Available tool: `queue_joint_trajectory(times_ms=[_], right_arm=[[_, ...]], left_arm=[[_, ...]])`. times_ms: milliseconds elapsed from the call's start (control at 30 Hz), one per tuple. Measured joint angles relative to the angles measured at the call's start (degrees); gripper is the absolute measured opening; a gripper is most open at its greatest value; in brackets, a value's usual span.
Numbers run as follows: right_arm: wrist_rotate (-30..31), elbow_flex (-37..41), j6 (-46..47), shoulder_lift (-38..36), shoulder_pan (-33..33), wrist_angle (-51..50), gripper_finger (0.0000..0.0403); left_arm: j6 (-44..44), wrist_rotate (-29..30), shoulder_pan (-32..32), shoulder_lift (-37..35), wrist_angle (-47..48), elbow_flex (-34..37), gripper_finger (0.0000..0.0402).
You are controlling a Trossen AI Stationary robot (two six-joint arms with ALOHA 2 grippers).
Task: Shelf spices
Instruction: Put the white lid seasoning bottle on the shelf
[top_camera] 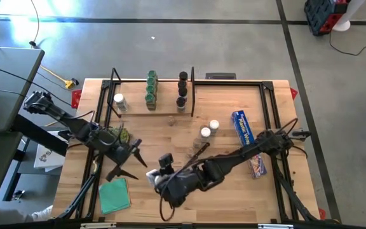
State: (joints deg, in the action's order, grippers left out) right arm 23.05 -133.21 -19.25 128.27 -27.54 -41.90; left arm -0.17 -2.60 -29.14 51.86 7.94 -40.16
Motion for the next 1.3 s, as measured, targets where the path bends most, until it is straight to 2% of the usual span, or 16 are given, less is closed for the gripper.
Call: queue_joint_trajectory(times_ms=[167,233,367,400,700,900,1033,1167,1300], right_arm=[[-0.58,0.0,-2.72,-0.02,-1.18,2.49,0.0185],[-0.96,0.0,-4.05,0.0,-1.04,2.63,0.0185],[-1.54,0.0,-2.97,0.0,-1.05,0.93,0.0185],[-2.78,0.0,-2.57,0.0,-0.87,0.97,0.0185],[-4.63,0.02,-2.64,0.04,-0.86,1.43,0.0185],[-7.86,0.09,-1.47,0.71,-0.24,2.65,0.0185],[-8.73,0.07,-3.99,2.23,0.43,7.28,0.0185],[-6.83,0.04,-4.16,2.89,1.43,7.84,0.0185],[-8.37,0.04,-3.45,2.91,1.12,7.22,0.0185]], left_arm=[[-2.63,-0.06,2.34,5.01,-7.07,0.0,0.0273],[-2.56,-3.05,3.05,7.46,-10.78,0.0,0.0275],[-1.27,-15.67,3.36,11.12,-14.31,0.01,0.0276],[-1.13,-17.02,3.31,11.6,-14.93,0.04,0.0276],[-5.12,-19.91,5.01,14.99,-19.9,-0.04,0.0276],[-7.26,-28.62,6.42,19.58,-25.41,-0.05,0.0276],[-7.23,-28.72,6.59,21.68,-27.49,-0.02,0.0276],[-5.92,-28.58,6.64,23.14,-27.38,0.04,0.0276],[-3.45,-28.69,6.52,24.1,-27.73,0.04,0.0276]])
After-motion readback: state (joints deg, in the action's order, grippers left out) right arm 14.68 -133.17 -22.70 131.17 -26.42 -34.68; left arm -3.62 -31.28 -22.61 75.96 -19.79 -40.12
